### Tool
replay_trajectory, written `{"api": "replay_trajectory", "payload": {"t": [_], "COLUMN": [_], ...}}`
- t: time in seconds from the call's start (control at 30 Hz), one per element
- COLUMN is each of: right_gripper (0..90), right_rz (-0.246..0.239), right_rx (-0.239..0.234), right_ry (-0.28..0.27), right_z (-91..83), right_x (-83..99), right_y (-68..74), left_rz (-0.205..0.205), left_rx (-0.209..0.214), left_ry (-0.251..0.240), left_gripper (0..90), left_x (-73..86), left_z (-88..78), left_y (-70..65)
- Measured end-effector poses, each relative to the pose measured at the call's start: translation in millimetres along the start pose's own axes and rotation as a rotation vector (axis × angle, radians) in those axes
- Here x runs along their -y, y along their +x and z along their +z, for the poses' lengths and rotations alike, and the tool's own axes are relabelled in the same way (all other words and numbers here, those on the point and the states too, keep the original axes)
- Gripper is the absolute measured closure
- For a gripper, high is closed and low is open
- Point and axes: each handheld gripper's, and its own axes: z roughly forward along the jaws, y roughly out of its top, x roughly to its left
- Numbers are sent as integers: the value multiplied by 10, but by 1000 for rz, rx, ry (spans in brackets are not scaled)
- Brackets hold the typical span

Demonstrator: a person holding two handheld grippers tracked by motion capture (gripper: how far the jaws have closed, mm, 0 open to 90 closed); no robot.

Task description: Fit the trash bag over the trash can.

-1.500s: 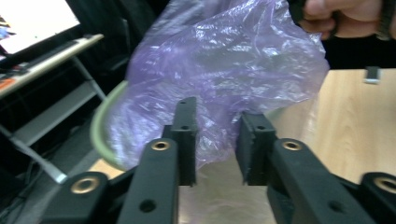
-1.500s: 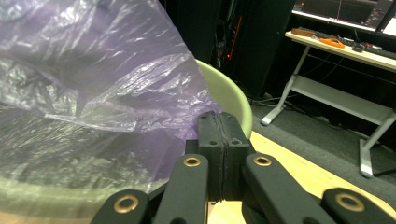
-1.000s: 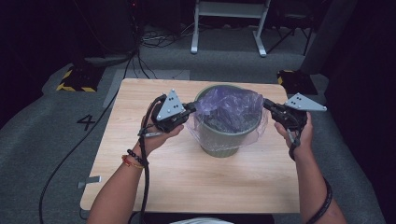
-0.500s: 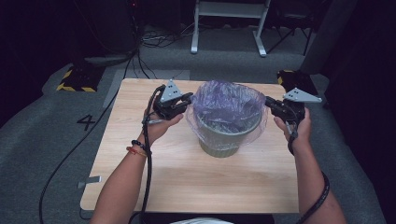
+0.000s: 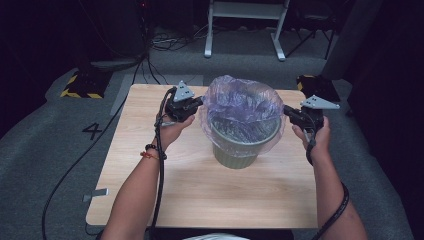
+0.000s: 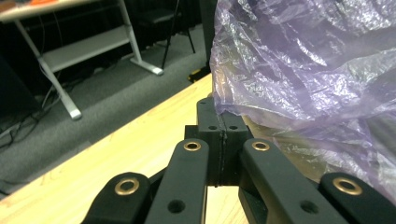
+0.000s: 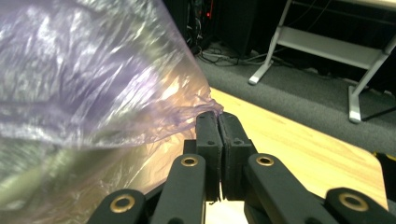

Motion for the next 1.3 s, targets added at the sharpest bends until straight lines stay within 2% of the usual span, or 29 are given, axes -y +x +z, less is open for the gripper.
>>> {"api": "replay_trajectory", "payload": {"t": [0.13,0.3,0.47,0.6,0.77,0.83,0.87,0.9,0.93,0.97,1.0,1.03,1.1,1.13,1.23,1.3], "right_gripper": [889,896,900,900,900,900,900,900,900,900,900,900,900,900,898,896], "right_rz": [-15,-15,7,18,34,33,25,23,23,24,28,28,20,14,2,-1], "right_rx": [-13,-28,-55,-75,-103,-109,-112,-111,-111,-109,-109,-109,-101,-97,-89,-87], "right_ry": [25,42,48,52,41,42,44,44,44,41,34,34,30,29,21,12], "right_z": [59,80,81,93,89,82,82,80,80,74,45,45,11,-8,-60,-90], "right_x": [69,157,305,429,528,557,586,594,594,602,610,610,612,614,618,616], "right_y": [26,20,5,18,47,68,85,87,87,86,84,84,87,89,89,90], "left_rz": [-31,-47,-69,-73,-94,-101,-99,-96,-96,-104,-110,-110,-100,-95,-60,-18], "left_rx": [5,18,36,49,60,84,82,59,59,66,74,82,89,98,131,158], "left_ry": [40,90,94,97,86,59,50,37,37,15,-11,-35,-61,-63,-68,-61], "left_gripper": [899,898,865,896,879,827,683,596,514,514,411,411,356,313,268,248], "left_x": [43,124,258,335,434,478,497,515,515,526,534,541,548,547,552,556], "left_z": [88,183,203,189,162,119,95,46,46,-5,-56,-109,-207,-249,-357,-405], "left_y": [42,59,55,64,40,-1,-25,-67,-67,-85,-97,-108,-124,-141,-229,-327]}}
